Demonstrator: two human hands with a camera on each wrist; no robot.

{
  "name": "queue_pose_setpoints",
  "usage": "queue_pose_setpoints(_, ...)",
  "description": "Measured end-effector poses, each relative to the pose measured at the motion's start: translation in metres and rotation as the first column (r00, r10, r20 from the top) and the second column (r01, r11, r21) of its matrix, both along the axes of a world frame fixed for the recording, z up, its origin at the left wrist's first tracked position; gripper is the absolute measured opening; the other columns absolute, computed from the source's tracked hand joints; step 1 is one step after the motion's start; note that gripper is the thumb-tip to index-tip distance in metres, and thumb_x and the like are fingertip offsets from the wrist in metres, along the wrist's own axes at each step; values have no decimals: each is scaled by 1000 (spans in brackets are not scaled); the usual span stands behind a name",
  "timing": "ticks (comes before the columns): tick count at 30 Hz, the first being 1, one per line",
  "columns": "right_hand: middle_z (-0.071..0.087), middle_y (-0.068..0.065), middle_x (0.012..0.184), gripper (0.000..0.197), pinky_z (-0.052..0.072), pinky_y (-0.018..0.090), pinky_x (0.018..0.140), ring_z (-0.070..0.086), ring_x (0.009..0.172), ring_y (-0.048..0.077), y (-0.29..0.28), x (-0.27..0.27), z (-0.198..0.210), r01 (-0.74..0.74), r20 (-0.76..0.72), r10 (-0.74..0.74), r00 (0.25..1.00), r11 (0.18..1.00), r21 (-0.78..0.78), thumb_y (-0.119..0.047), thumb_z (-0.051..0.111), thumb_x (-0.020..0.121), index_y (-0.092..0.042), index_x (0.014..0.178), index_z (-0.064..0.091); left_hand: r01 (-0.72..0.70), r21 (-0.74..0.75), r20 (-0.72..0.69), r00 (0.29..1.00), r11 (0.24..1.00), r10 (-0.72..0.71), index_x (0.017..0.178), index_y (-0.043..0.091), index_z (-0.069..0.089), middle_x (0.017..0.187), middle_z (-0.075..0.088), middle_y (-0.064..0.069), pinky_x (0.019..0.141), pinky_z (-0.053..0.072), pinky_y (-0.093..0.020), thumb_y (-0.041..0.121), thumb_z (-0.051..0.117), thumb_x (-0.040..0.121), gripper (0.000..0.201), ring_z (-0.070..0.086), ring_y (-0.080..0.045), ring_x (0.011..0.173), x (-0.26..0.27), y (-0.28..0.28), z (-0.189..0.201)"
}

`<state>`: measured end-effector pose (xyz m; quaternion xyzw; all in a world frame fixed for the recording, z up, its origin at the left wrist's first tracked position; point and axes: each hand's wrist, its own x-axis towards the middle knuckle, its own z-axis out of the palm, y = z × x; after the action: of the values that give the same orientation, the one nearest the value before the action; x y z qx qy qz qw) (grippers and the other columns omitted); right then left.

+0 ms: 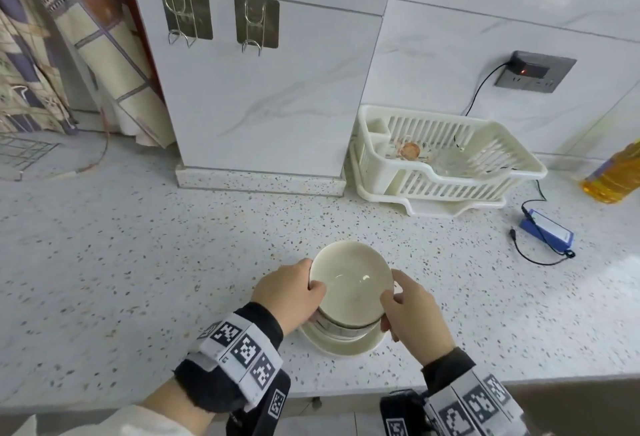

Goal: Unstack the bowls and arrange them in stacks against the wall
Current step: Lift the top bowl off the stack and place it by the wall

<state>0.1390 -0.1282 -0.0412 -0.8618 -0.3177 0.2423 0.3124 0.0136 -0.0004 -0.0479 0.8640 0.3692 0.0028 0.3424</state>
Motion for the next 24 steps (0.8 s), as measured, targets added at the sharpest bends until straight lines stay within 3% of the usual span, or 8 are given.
queue_pose_setpoints(7, 56, 1, 39, 44, 39, 16, 36, 43, 29, 8, 20, -22, 46, 58, -3, -58, 998, 986, 158, -7, 40, 85, -21, 127, 48, 59, 9, 276, 959, 998, -59, 114, 23, 50, 62, 68, 5, 55, 49, -22, 29, 39, 91, 27, 56, -1, 47, -22, 34, 32)
queue_pose_setpoints(11, 56, 2, 38, 49, 41, 20, 34, 46, 29, 11, 70, -52, 55, 56, -96, -34, 995, 970, 236, -4, 40, 86, -20, 132, 44, 1, 97, 365, 930, 995, -36, 122, 26, 47, 76, 68, 7, 62, 55, -29, 36, 37, 92, 33, 66, -9, 67, -56, 84, 44)
queue_pose_setpoints(14, 57, 2, 42, 51, 40, 21, 33, 47, 30, 12, 119, -80, 44, 37, -170, 4, 985, 971, 237, -2, 38, 86, -20, 133, 42, -7, 100, 346, 938, 995, -28, 130, 34, 36, 107, 63, 9, 76, 55, -36, 42, 39, 90, 41, 62, -10, 90, -86, 127, 39)
queue_pose_setpoints(17, 57, 4, 44, 49, 42, 21, 33, 48, 30, 12, 171, -103, 20, 6, -242, 40, 969, 982, 187, -1, 35, 86, -19, 131, 45, 14, 83, 298, 954, 996, -39, 136, 35, 23, 137, 44, 10, 88, 51, -39, 48, 44, 86, 55, 55, -14, 108, -116, 171, 25)
queue_pose_setpoints(24, 57, 9, 47, 48, 40, 18, 32, 49, 28, 9, 258, -127, -36, 6, -336, 26, 941, 996, 94, -1, 35, 87, -13, 132, 45, 103, 47, 67, 992, 994, -106, 142, 30, 2, 153, 10, 11, 94, 45, -38, 59, 58, 72, 94, 37, -14, 129, -150, 241, -21)
